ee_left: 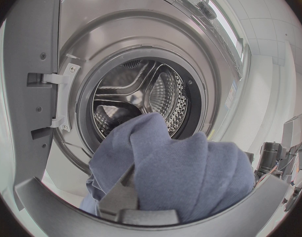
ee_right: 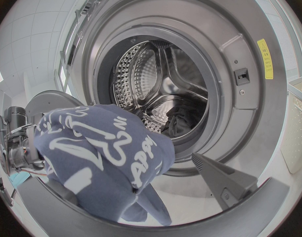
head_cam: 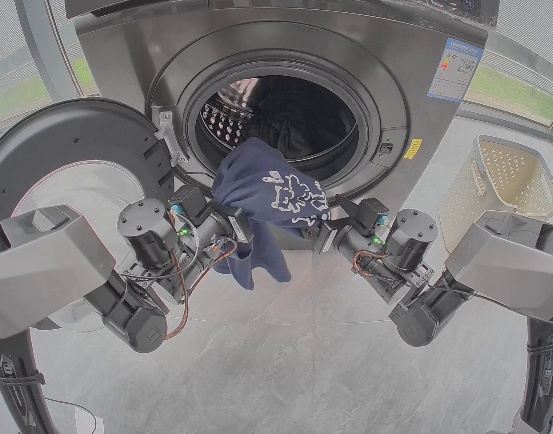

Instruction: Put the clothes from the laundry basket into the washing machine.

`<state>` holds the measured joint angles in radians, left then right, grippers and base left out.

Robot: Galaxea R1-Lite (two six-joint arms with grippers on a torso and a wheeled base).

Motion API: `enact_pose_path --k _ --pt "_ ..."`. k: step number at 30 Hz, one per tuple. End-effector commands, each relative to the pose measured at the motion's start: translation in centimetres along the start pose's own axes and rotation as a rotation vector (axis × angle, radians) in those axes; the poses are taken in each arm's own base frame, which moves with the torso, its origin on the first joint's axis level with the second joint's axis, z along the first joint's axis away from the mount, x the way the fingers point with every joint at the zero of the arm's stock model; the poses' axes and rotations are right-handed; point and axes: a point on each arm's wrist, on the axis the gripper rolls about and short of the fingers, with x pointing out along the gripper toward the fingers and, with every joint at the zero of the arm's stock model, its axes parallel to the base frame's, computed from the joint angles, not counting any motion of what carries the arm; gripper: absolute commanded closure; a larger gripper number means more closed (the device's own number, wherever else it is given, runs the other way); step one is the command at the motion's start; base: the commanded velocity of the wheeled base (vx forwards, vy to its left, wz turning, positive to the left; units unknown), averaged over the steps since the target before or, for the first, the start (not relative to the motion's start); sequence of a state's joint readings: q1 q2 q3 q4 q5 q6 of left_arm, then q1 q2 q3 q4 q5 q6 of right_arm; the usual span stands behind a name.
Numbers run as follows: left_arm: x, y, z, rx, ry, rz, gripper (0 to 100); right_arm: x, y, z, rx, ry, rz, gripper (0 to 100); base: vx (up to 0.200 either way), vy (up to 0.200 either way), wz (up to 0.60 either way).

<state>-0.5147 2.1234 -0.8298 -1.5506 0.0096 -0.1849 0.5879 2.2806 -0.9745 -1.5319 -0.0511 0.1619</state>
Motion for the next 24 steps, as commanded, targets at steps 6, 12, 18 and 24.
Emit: enact_pose_path --k 6,12,18,24 --pt "-3.1 -0.5 2.4 -0.001 0.013 -0.005 100 -8.8 3.2 3.5 -0.044 0.153 0.155 0 0.000 0.000 0.00" --pt "-5.7 -0.8 4.1 0.001 0.019 -0.019 100 -14.3 3.4 5.2 -0.059 0.221 0.219 0 0.000 0.000 0.00" --pt "-8.0 -0.9 4.7 -0.006 0.047 -0.030 100 -15.2 2.3 5.0 -0.069 0.256 0.167 0 0.000 0.000 0.00" --pt "-8.5 -1.4 4.2 -0.008 0.080 -0.064 100 -13.9 0.3 5.0 -0.067 0.235 0.084 0 0.000 0.000 0.00"
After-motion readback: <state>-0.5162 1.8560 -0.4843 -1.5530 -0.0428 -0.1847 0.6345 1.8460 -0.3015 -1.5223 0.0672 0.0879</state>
